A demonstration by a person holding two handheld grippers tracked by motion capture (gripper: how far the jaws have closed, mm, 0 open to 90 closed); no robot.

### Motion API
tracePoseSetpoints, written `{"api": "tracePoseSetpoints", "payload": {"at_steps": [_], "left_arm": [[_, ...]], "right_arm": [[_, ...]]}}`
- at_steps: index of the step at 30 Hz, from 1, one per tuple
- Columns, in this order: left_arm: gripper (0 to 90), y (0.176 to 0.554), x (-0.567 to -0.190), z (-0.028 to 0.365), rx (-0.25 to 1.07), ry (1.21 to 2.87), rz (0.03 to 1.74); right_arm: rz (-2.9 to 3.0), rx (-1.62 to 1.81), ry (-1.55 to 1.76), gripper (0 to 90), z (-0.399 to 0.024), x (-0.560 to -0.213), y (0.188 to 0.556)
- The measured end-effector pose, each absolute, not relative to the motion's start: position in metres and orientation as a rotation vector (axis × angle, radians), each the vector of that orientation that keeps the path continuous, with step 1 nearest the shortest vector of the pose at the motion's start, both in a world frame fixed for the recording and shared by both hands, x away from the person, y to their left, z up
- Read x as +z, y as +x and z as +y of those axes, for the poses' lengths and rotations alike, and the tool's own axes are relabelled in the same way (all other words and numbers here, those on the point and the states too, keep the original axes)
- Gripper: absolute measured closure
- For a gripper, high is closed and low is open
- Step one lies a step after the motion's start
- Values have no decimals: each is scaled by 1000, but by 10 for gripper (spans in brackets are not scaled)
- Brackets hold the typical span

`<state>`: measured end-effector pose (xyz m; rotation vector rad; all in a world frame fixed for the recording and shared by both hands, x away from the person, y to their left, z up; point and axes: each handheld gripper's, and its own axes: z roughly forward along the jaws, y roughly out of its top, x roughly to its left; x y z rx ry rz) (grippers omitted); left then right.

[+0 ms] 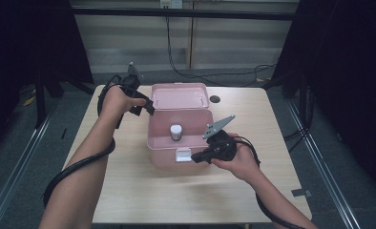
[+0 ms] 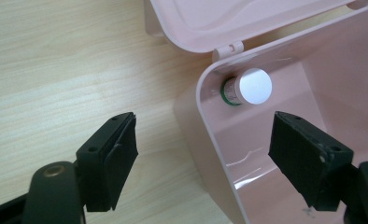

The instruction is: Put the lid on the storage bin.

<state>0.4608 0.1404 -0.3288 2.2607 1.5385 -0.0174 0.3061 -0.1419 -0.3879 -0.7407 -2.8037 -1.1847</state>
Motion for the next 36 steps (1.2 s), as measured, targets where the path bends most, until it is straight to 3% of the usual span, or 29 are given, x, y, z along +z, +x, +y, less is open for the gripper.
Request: {"api": "tracePoseSetpoints", "payload": {"at_steps": [36], "left_arm": [[239, 478, -338, 145, -27, 2251, 1545]], "right_arm": [[-2885, -1138, -628, 900, -111, -390, 320]]}}
